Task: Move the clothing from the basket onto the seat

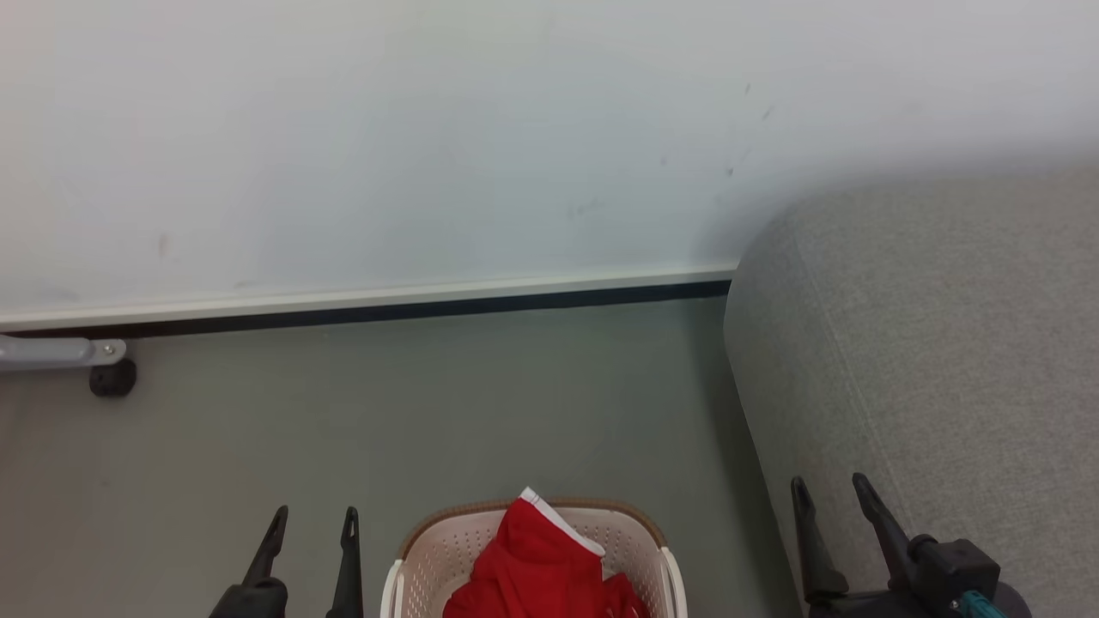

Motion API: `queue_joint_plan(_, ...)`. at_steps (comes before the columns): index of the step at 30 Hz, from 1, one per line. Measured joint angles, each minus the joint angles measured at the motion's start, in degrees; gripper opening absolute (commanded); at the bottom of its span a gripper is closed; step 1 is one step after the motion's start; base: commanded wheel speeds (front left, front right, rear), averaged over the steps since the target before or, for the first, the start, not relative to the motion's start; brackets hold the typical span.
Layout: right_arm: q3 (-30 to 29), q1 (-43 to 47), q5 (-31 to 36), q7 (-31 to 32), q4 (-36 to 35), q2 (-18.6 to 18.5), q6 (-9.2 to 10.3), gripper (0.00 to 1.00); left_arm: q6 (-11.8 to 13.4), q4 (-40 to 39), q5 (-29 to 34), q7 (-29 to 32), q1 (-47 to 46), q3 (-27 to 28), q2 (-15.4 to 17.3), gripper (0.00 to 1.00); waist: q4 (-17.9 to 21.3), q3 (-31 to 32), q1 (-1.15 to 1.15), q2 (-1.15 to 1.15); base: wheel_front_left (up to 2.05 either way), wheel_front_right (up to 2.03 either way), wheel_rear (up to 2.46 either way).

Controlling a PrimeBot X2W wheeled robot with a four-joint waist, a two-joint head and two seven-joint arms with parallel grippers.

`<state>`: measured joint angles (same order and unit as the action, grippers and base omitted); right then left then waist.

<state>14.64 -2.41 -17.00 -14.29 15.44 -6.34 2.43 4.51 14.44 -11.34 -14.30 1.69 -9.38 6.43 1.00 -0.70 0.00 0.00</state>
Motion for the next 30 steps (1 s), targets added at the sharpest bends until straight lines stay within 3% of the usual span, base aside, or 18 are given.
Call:
queue_joint_plan(10,-2.33,-2.85,0.59,-0.02,-3.96,-0.74,0.01,1.0,-1.54,1.23,1.49,0.0,-3.38,-2.45,-0.07,1.0,0.53,-6.18,0.01,0.0,0.0,0.0,0.0)
queue_joint_plan(30,-6.1,-13.76,2.5,-0.42,-13.61,-3.2,-0.1,1.0,-4.53,16.0,5.99,2.11,-17.61,-12.96,-3.05,1.0,4.45,-21.54,0.02,0.01,0.0,0.0,0.0)
